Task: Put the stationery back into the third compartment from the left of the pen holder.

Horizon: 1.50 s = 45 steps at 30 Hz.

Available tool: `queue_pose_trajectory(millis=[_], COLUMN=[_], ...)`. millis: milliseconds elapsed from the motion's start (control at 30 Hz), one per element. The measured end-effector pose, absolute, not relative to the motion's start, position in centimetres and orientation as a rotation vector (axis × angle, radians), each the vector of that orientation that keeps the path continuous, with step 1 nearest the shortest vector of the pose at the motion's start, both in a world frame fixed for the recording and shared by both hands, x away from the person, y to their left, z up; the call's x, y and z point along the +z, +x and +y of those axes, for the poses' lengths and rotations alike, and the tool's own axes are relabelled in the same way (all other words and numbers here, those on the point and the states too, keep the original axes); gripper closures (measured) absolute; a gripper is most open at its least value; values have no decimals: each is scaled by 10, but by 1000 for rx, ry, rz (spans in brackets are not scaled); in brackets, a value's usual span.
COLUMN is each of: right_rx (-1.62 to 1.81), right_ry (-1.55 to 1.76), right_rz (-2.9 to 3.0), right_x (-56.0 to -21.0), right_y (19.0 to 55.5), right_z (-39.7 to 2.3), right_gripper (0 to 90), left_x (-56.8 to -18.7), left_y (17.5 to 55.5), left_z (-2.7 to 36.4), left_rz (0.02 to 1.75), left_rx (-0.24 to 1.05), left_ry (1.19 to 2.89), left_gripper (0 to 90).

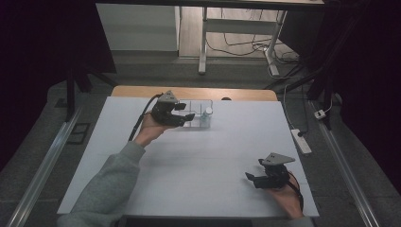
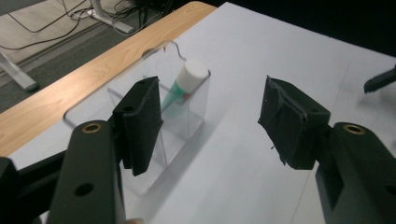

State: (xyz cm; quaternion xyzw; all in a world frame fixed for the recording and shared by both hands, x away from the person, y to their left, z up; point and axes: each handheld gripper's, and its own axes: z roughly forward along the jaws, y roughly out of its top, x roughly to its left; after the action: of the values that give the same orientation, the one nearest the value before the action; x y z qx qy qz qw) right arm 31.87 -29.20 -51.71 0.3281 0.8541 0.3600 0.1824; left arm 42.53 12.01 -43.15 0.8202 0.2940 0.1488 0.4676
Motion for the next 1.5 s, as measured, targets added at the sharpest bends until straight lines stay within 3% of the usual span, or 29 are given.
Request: queue_pose_trajectory(millis=[833, 1500], right_rx=[1046, 1046], right_ry=[916, 923], right_rz=[2386, 2367], right_x=[-512, -510], right_y=[316, 316], right_z=[-296, -299], right_gripper=[211, 211], left_x=[-484, -510], left_y=[314, 284], left_z=[227, 245], left_rz=[917, 935], left_rx=[353, 319], left_ry=[1989, 2021], left_gripper=[378, 367])
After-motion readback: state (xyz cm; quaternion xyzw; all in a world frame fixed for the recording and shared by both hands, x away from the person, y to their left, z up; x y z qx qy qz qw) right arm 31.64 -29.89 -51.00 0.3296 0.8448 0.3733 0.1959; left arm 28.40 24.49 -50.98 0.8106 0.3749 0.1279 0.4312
